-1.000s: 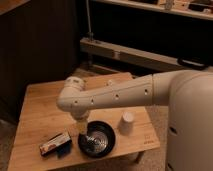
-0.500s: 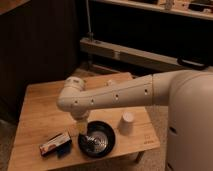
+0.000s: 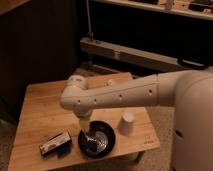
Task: Pick up the ceramic cup
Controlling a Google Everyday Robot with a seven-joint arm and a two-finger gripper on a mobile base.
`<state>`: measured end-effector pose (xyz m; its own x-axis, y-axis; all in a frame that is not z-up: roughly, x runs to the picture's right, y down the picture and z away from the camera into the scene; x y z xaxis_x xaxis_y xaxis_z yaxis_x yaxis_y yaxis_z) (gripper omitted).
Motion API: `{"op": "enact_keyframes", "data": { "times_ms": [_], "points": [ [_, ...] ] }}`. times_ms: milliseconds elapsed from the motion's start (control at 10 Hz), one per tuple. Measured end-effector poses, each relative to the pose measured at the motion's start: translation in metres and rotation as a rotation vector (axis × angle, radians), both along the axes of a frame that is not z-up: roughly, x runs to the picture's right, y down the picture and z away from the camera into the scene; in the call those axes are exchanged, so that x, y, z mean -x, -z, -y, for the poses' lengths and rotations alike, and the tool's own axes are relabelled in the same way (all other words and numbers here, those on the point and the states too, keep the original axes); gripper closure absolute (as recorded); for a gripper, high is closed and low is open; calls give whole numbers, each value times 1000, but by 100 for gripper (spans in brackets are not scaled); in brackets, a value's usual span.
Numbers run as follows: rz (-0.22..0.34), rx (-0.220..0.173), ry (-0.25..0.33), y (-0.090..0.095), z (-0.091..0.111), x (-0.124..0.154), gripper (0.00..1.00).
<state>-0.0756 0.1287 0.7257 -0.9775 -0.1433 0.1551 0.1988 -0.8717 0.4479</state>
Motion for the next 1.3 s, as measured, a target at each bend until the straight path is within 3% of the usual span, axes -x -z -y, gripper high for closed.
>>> {"op": "enact_keyframes", "data": {
  "times_ms": [400, 800, 900, 1100, 1300],
  "points": [
    [-63, -57, -189, 17, 2, -100, 20],
    [-70, -112, -391, 26, -10, -201, 20],
    [-62, -140, -457, 23, -12, -237, 20],
    [-40, -168, -501, 17, -12, -271, 20],
    [5, -188, -521, 13, -16, -285, 20]
  ]
}}
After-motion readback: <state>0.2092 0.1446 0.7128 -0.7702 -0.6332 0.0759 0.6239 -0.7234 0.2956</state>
